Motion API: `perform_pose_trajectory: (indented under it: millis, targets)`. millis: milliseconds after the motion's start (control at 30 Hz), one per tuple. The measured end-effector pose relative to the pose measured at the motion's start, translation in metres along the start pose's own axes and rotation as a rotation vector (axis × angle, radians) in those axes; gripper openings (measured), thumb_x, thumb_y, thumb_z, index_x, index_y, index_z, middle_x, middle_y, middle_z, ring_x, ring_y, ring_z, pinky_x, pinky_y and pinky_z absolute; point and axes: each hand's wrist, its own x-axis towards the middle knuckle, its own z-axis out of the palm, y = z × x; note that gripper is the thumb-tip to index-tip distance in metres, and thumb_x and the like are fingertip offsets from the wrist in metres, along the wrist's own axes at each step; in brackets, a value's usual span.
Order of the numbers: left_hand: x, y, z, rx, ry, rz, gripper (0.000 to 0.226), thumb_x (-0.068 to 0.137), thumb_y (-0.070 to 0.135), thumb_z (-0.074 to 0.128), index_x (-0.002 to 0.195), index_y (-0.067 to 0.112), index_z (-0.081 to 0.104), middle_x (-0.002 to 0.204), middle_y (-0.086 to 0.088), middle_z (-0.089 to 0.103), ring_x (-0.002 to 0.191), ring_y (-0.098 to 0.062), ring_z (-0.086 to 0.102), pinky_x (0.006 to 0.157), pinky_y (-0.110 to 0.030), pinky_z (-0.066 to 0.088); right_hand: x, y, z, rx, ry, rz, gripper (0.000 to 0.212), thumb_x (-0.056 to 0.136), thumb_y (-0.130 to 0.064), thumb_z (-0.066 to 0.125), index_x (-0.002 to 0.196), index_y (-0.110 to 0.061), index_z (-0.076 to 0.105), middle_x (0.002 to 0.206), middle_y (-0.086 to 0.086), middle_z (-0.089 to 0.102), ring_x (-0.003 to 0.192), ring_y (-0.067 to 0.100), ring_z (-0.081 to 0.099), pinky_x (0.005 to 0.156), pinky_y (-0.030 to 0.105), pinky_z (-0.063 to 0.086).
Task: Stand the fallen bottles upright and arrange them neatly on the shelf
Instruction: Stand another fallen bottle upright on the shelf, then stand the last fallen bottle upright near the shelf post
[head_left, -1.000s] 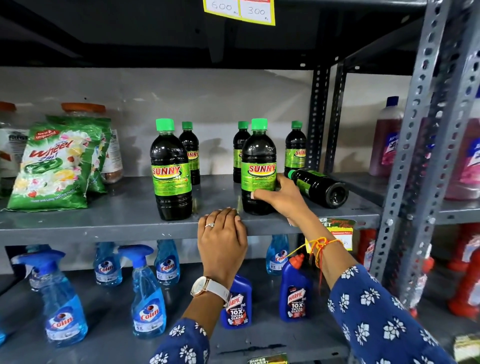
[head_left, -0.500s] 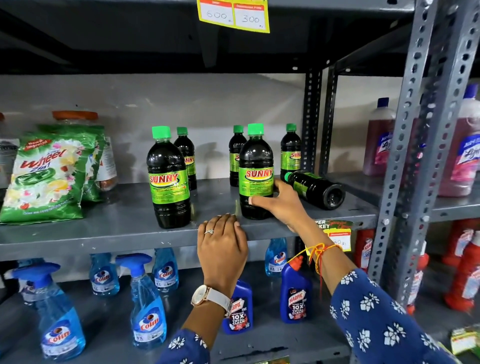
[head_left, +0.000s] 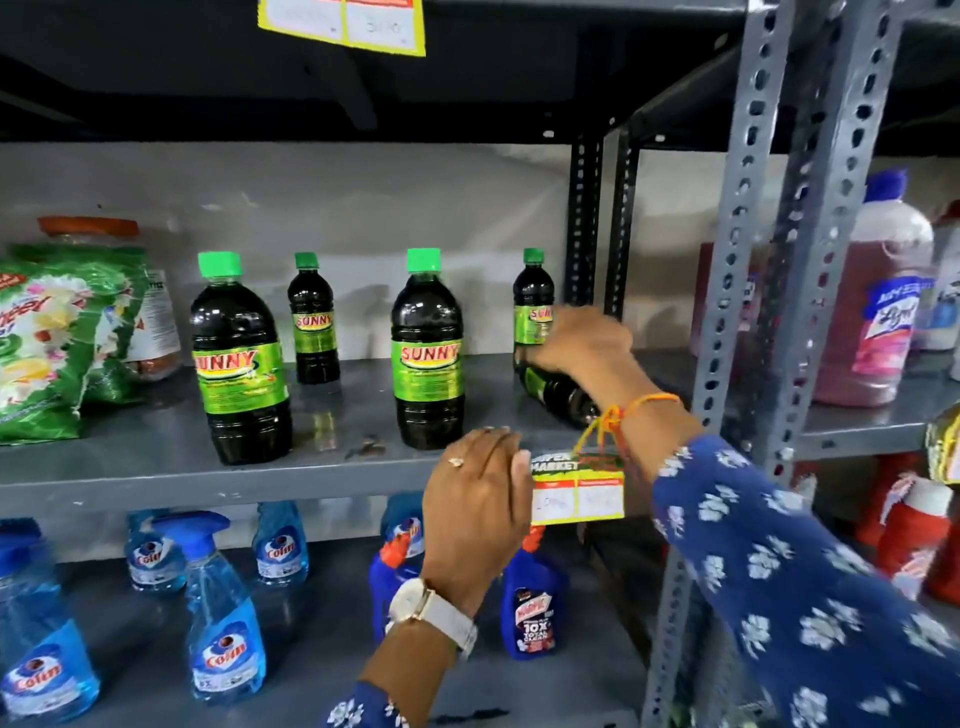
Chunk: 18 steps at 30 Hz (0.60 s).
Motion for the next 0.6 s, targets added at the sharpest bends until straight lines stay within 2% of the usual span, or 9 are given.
perform_pose_trajectory:
  millis: [67, 133, 200, 300, 433, 600]
  targets:
    - [0.011, 0.006, 0.019, 0.059, -0.063, 0.003, 0.045, 0.097, 0.024, 0.033, 0.093, 0.000, 0.071, 0.095, -0.014, 0.071, 0.090, -0.029, 0.065, 0.086, -0.036, 0.049, 0.004, -0.004, 0.016, -0.231, -0.101, 0.013, 0.049, 0.084, -0.036, 0.059, 0.127, -0.012, 0.052, 0.128, 0.007, 0.056, 0.118, 0.028, 0.055, 0.079, 0.035, 0.043]
    - [0.015, 0.008, 0.031, 0.120, -0.099, -0.005, 0.044, 0.097, 0.024, 0.034, 0.089, 0.003, 0.072, 0.089, -0.012, 0.072, 0.083, -0.028, 0.066, 0.075, -0.034, 0.052, 0.009, -0.002, 0.031, -0.324, -0.069, 0.010, 0.039, 0.088, -0.021, 0.053, 0.126, -0.012, 0.052, 0.128, 0.005, 0.057, 0.117, 0.025, 0.055, 0.076, 0.035, 0.041]
    - [0.016, 0.009, 0.035, 0.187, -0.119, -0.023, 0.039, 0.094, 0.022, 0.038, 0.080, 0.008, 0.072, 0.079, -0.008, 0.071, 0.070, -0.026, 0.065, 0.061, -0.031, 0.050, 0.013, 0.006, 0.039, -0.325, 0.003, -0.029, 0.037, 0.086, -0.020, 0.056, 0.123, -0.012, 0.055, 0.124, 0.004, 0.060, 0.115, 0.025, 0.057, 0.078, 0.033, 0.045]
    - [0.015, 0.011, 0.034, 0.211, -0.117, -0.043, 0.039, 0.092, 0.022, 0.037, 0.075, 0.012, 0.070, 0.071, -0.004, 0.070, 0.063, -0.022, 0.064, 0.055, -0.028, 0.048, 0.013, 0.026, 0.040, -0.072, 0.116, -0.081, 0.046, 0.078, -0.037, 0.068, 0.115, -0.011, 0.061, 0.117, 0.009, 0.065, 0.112, 0.030, 0.060, 0.083, 0.033, 0.049]
    - [0.017, 0.013, 0.032, 0.199, -0.101, -0.058, 0.039, 0.092, 0.021, 0.035, 0.072, 0.014, 0.068, 0.066, -0.001, 0.067, 0.058, -0.019, 0.061, 0.053, -0.027, 0.045, 0.014, 0.048, 0.046, 0.342, 0.158, -0.079, 0.056, 0.070, -0.056, 0.067, 0.105, -0.012, 0.064, 0.104, 0.014, 0.070, 0.099, 0.033, 0.064, 0.072, 0.031, 0.045]
    - [0.018, 0.013, 0.031, 0.202, -0.118, -0.057, 0.039, 0.091, 0.020, 0.035, 0.074, 0.012, 0.070, 0.070, -0.002, 0.069, 0.060, -0.019, 0.062, 0.056, -0.026, 0.046, 0.010, 0.056, 0.058, 0.618, 0.137, -0.047, 0.054, 0.069, -0.054, 0.069, 0.108, -0.017, 0.063, 0.102, 0.011, 0.071, 0.097, 0.029, 0.065, 0.070, 0.026, 0.043]
